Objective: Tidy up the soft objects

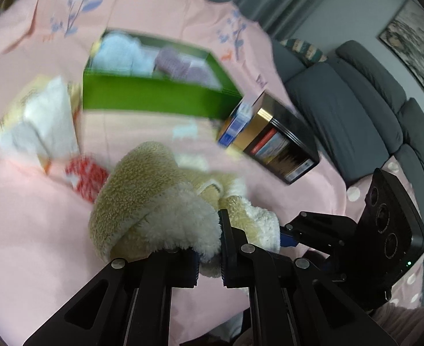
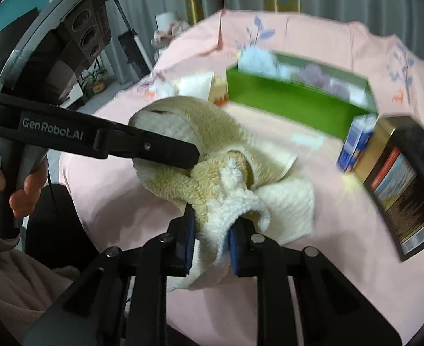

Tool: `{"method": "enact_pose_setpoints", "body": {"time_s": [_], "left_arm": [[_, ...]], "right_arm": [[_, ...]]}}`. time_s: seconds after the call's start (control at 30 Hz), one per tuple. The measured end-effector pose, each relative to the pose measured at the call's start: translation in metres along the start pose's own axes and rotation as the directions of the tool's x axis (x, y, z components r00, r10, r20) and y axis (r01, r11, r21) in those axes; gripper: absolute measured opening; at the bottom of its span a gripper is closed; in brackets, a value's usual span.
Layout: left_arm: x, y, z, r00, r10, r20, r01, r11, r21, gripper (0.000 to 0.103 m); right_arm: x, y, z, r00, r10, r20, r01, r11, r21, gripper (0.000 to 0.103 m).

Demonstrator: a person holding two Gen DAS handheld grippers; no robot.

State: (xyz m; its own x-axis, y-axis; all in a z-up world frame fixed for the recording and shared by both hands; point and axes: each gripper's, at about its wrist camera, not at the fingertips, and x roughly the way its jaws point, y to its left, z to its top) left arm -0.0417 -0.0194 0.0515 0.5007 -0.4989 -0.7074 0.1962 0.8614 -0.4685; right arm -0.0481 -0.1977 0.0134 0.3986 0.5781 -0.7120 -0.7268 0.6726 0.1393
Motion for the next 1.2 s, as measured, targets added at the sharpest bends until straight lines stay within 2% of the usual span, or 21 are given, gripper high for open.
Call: {"method": "enact_pose_setpoints", "body": {"time_s": [0.27,0.4,0.57,0.9,1.2], "left_arm": [[-0.036,-0.026,0.050,0.993,0.009,0.114,-0.021,0.995,0.101,0.010],[-0.043,-0.036,0.068,0.986,0.042,0.162,-0.066,0.987,0.146,0.010],[-0.037,-0.041,0.093,0.980,0.078,0.181,-0.110,0.980,0.169,0.010],[-0.016,-0.028,0.161,0.978,0.096,0.184,-0.123,0.982,0.142,0.010],[0.020,-0.007,0.204,0.978,0.120,0.171,-0.139,0.985,0.103,0.010]], "right_arm": [[-0.027,-0.006,0.049,0.986,-0.056,0.159,0.061,0.998,-0.027,0.019],[-0.034,-0.011,0.071,0.971,-0.080,0.224,0.090,0.995,-0.038,0.019],[-0.030,-0.024,0.092,0.965,-0.094,0.246,0.102,0.994,-0.022,0.019],[-0.013,-0.056,0.139,0.959,-0.148,0.242,0.132,0.988,0.083,0.019],[0.019,-0.092,0.168,0.958,-0.175,0.228,0.151,0.981,0.120,0.019]]}}
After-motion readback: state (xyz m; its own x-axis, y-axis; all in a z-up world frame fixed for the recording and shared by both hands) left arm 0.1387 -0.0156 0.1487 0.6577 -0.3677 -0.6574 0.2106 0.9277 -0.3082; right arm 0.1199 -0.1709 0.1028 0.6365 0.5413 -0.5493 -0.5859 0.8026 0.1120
